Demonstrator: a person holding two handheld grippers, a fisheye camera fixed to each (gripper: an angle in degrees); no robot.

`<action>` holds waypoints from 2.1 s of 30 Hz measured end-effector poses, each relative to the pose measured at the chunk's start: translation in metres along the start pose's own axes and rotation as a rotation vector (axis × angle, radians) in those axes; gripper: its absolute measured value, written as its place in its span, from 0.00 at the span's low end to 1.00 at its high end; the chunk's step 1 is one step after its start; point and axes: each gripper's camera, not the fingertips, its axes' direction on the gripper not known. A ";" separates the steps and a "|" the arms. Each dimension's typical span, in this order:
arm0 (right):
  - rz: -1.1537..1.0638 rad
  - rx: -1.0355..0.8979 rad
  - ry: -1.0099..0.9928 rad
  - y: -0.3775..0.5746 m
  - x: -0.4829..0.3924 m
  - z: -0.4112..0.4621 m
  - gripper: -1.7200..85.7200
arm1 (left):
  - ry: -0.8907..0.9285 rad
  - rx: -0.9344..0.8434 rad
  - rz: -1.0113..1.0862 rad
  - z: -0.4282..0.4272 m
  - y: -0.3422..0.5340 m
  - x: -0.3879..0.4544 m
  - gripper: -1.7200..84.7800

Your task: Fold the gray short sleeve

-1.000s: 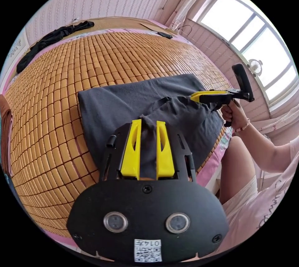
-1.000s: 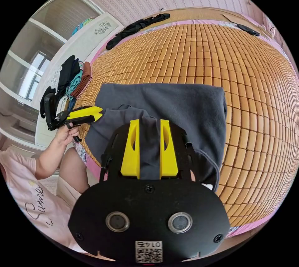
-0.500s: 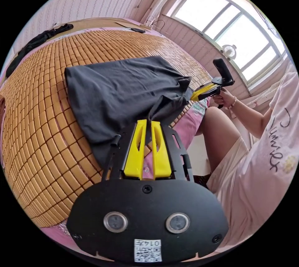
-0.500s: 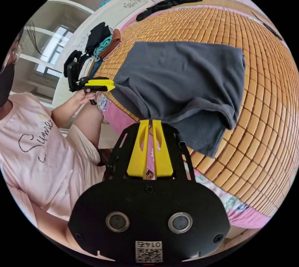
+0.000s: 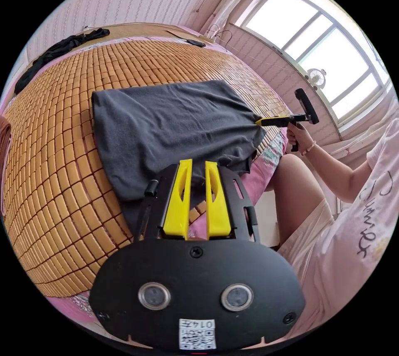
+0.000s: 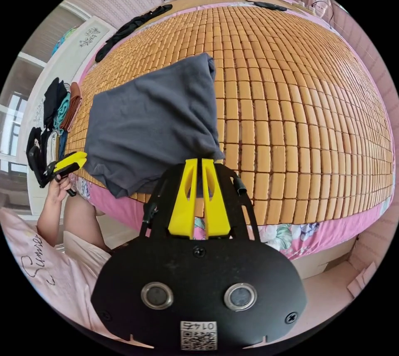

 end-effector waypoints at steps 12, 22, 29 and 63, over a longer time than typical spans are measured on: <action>-0.315 -0.092 -0.257 0.020 -0.102 0.014 0.08 | 0.026 -0.155 0.056 0.049 0.003 0.047 0.01; -0.326 -0.201 -0.191 0.027 -0.125 0.023 0.01 | 0.004 -0.206 0.085 0.050 0.021 0.060 0.01; -0.360 -0.175 -0.166 0.015 -0.144 0.006 0.02 | 0.039 -0.122 0.036 0.031 0.019 0.062 0.03; -0.537 -0.241 0.303 -0.194 -0.287 0.098 0.01 | -0.253 0.046 0.194 0.136 0.041 0.178 0.01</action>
